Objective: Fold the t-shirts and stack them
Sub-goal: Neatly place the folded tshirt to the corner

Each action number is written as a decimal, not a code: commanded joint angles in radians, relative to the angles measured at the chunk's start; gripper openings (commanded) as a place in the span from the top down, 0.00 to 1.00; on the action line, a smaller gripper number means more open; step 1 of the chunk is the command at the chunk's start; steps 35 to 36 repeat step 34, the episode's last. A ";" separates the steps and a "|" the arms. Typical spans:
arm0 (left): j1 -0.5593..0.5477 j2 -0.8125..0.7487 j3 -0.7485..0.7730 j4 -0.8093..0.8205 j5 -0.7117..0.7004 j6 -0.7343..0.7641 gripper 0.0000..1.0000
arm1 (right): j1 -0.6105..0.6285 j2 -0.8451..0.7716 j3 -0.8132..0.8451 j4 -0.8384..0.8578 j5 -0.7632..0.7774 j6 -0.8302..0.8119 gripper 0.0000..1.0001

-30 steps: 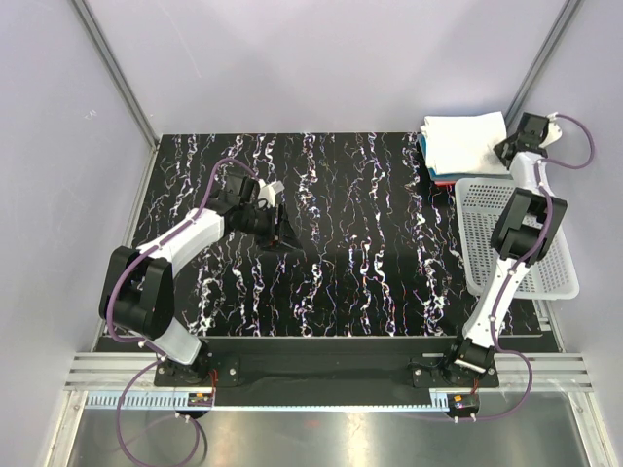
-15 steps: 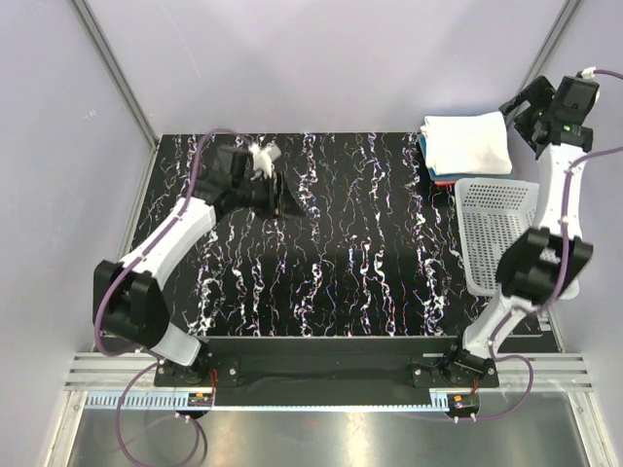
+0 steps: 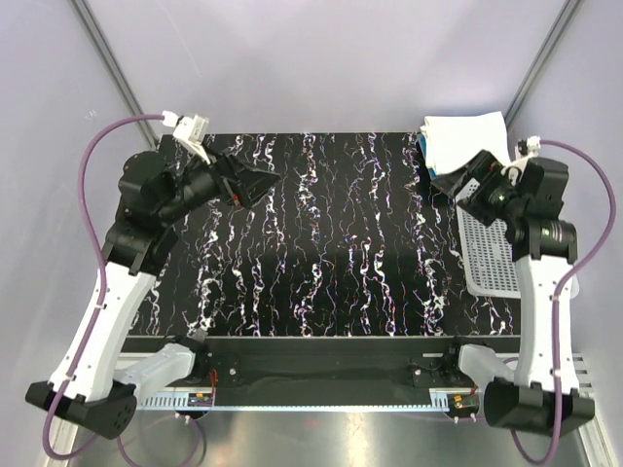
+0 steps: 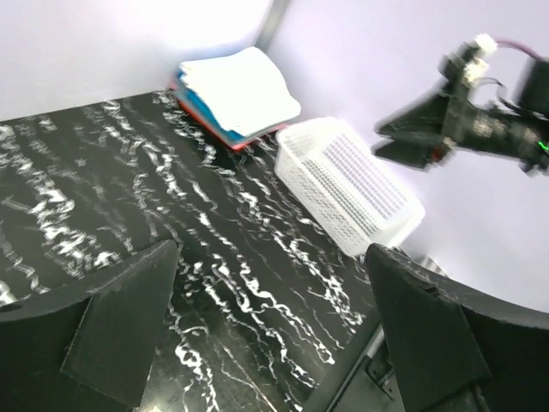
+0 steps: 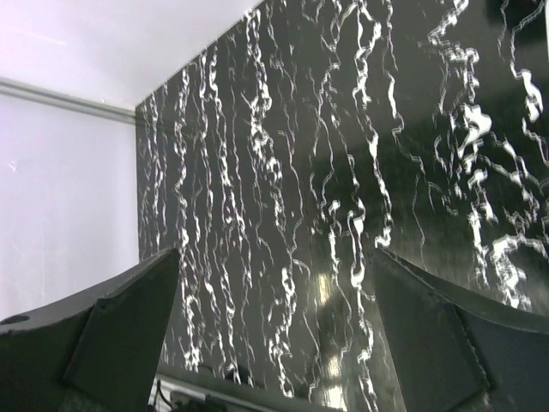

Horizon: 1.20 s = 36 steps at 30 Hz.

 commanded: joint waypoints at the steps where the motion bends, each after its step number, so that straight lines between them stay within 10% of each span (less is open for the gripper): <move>1: 0.008 -0.033 -0.044 -0.075 -0.097 0.026 0.01 | 0.008 -0.095 -0.011 -0.065 0.029 -0.049 0.00; 36: 0.008 -0.175 -0.133 -0.137 -0.048 0.031 0.01 | 0.013 -0.178 0.067 -0.109 0.047 -0.036 0.00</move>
